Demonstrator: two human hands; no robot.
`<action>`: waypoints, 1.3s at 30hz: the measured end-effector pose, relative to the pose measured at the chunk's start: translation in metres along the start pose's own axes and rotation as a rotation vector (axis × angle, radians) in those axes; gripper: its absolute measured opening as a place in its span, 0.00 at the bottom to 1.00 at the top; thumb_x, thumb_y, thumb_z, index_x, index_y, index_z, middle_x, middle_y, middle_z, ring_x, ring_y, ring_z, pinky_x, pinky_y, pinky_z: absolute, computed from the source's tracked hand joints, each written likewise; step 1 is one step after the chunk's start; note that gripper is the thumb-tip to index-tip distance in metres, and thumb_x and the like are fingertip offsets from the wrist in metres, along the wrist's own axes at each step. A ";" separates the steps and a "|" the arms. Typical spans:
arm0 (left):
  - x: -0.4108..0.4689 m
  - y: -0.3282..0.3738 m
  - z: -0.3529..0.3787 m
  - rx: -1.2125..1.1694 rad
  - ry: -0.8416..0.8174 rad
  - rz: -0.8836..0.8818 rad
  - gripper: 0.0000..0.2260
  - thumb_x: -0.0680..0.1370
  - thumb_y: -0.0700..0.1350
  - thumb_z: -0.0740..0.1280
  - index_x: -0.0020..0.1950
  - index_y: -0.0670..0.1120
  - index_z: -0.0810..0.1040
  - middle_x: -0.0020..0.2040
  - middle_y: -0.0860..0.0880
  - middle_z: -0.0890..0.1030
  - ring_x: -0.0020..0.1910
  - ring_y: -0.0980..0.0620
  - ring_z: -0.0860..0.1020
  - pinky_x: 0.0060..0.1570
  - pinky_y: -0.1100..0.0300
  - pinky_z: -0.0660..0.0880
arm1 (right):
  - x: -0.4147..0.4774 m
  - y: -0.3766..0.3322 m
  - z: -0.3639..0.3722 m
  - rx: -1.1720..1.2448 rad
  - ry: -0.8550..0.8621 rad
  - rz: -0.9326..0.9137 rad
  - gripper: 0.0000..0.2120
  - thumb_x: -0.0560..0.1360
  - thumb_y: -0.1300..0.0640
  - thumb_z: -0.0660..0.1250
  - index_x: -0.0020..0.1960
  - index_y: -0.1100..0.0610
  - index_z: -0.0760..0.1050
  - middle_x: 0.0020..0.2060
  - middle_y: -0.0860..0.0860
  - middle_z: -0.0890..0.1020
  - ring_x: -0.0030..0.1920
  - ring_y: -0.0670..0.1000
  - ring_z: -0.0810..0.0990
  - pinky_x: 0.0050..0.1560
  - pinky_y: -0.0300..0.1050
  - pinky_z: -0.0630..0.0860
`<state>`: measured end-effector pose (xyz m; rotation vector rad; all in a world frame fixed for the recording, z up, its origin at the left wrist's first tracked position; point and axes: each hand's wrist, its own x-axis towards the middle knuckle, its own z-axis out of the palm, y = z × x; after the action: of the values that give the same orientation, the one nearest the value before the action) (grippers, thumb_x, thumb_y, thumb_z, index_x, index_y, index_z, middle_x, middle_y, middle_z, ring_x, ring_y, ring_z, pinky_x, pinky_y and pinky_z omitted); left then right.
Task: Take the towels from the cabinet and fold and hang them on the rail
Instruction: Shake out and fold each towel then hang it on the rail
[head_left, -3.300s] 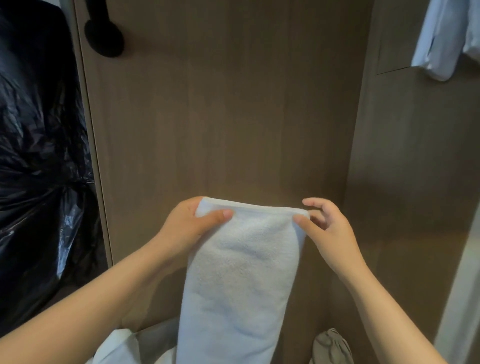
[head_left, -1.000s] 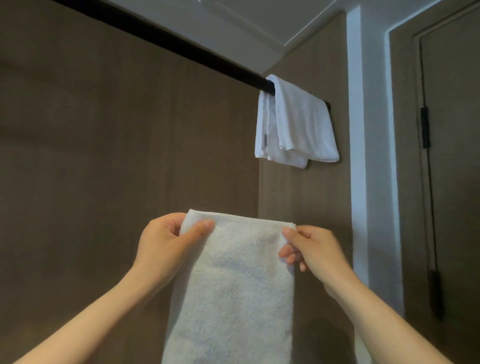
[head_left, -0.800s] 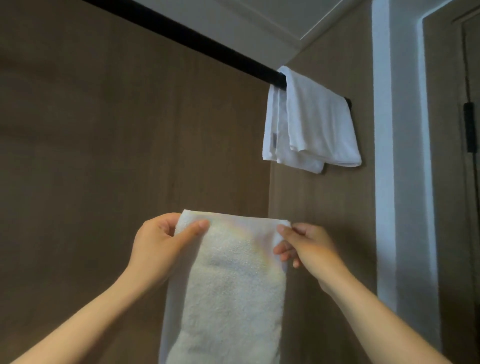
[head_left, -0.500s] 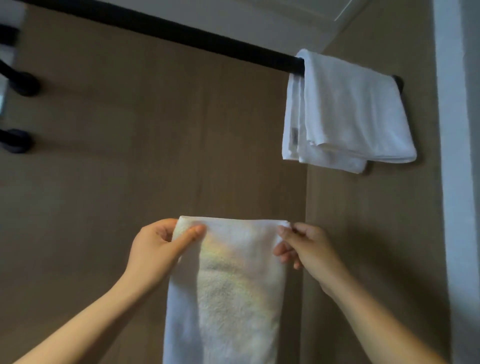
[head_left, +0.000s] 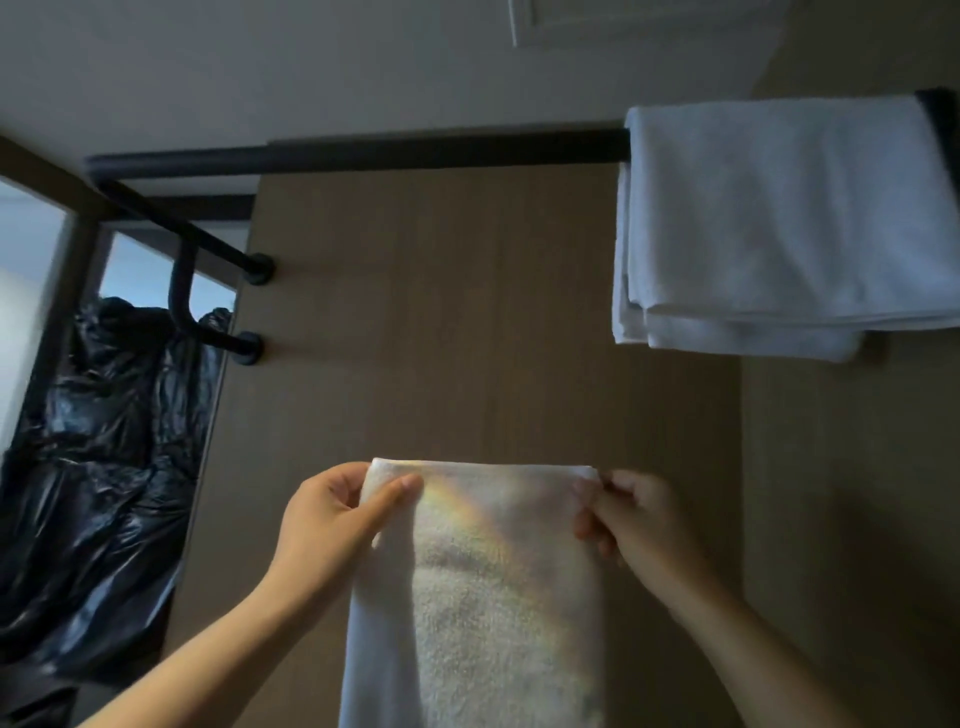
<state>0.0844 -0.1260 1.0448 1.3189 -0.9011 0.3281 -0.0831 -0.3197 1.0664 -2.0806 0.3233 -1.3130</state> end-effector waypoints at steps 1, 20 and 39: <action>0.002 0.001 0.000 0.016 0.004 0.014 0.13 0.74 0.52 0.73 0.37 0.42 0.81 0.33 0.41 0.81 0.31 0.53 0.77 0.32 0.56 0.72 | 0.001 -0.001 -0.002 -0.025 0.016 -0.024 0.17 0.78 0.50 0.66 0.33 0.56 0.79 0.28 0.50 0.83 0.24 0.42 0.75 0.29 0.39 0.69; 0.070 0.082 -0.053 -0.338 -0.288 -0.137 0.15 0.75 0.40 0.71 0.52 0.28 0.77 0.39 0.40 0.84 0.34 0.48 0.84 0.33 0.63 0.81 | 0.008 -0.095 0.001 0.079 0.222 -0.306 0.04 0.78 0.59 0.66 0.49 0.56 0.80 0.37 0.48 0.86 0.38 0.45 0.85 0.41 0.37 0.78; 0.140 0.131 -0.049 0.293 0.203 1.029 0.21 0.74 0.38 0.72 0.66 0.38 0.73 0.59 0.43 0.79 0.56 0.51 0.73 0.53 0.69 0.66 | 0.053 -0.185 0.001 -0.704 0.511 -0.702 0.30 0.80 0.53 0.62 0.78 0.60 0.56 0.71 0.59 0.71 0.64 0.58 0.76 0.60 0.45 0.71</action>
<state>0.1031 -0.0842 1.2377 0.9498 -1.3361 1.4054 -0.0811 -0.2067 1.2219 -2.5079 0.3087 -2.4463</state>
